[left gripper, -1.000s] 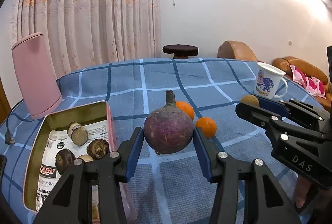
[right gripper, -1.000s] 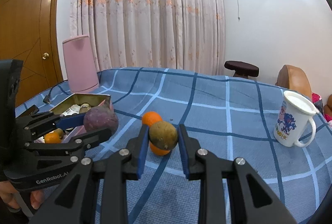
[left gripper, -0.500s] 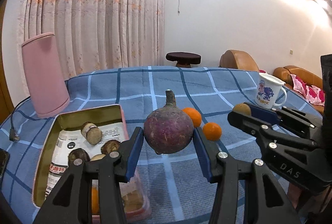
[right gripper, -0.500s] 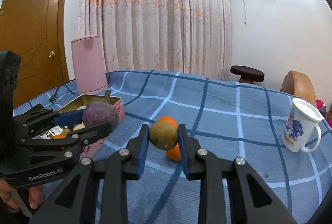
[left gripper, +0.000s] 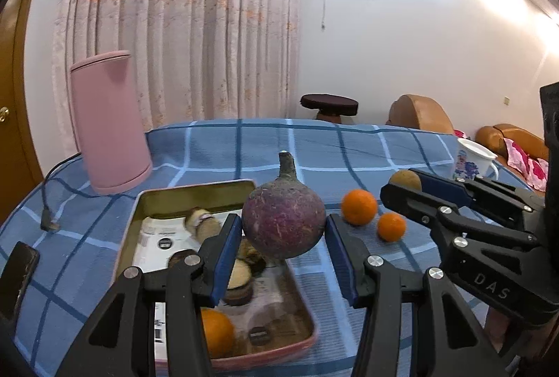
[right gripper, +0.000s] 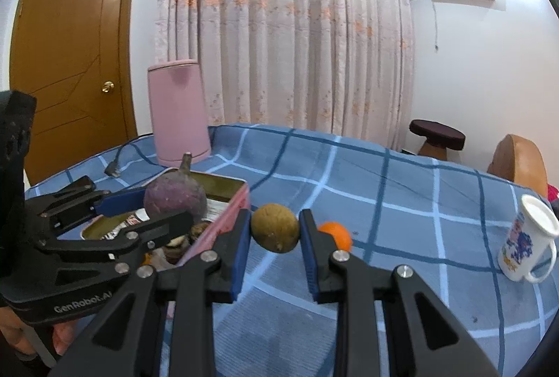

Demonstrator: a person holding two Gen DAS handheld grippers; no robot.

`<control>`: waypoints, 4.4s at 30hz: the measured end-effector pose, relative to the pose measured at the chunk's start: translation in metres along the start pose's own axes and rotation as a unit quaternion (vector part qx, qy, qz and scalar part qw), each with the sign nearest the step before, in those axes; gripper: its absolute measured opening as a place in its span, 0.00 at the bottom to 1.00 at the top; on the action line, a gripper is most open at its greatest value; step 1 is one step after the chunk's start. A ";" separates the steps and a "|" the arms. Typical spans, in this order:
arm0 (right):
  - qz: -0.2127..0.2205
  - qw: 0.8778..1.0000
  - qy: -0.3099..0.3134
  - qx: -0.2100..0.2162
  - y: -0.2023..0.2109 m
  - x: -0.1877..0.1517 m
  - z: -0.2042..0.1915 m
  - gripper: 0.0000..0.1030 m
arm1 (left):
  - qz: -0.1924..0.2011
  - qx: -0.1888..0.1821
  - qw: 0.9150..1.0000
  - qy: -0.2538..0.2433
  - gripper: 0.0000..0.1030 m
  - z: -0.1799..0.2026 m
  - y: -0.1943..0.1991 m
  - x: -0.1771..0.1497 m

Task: Organize fruits
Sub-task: 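Carry the purple root and brown fruit over the tin box with both tools, then open both tools to release the root and fruit into the tin, then grasp an orange with the left tool while the right tool grasps another orange, then carry both oranges over the tin box with both tools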

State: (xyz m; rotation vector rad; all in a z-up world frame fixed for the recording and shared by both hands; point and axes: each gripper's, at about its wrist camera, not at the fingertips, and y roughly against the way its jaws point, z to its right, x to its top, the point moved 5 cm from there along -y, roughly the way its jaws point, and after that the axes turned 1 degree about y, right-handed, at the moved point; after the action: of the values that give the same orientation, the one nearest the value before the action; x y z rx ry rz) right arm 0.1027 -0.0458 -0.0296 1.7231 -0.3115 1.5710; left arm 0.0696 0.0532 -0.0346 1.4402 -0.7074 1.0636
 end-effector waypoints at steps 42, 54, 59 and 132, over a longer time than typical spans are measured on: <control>-0.092 0.991 0.041 0.089 -0.071 -0.013 -0.089 0.30 | -0.057 0.069 0.995 0.043 0.50 -0.097 -0.013 -0.025; -0.074 0.994 0.014 0.080 -0.059 -0.013 -0.070 0.64 | -0.034 0.063 0.996 0.060 0.65 -0.096 -0.003 -0.018; -0.055 0.998 0.009 0.038 -0.035 -0.010 -0.030 0.70 | -0.031 0.048 0.998 0.037 0.68 -0.070 -0.003 -0.014; -0.067 0.987 -0.124 -0.084 -0.003 -0.043 0.126 0.37 | -0.101 -0.058 0.993 -0.029 0.46 0.096 -0.099 -0.003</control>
State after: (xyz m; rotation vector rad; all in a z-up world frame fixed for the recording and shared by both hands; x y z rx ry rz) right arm 0.1883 -0.1414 -0.0637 1.7683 -0.4306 1.2018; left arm 0.1764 -0.0244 -0.0734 1.4133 -0.6393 0.8158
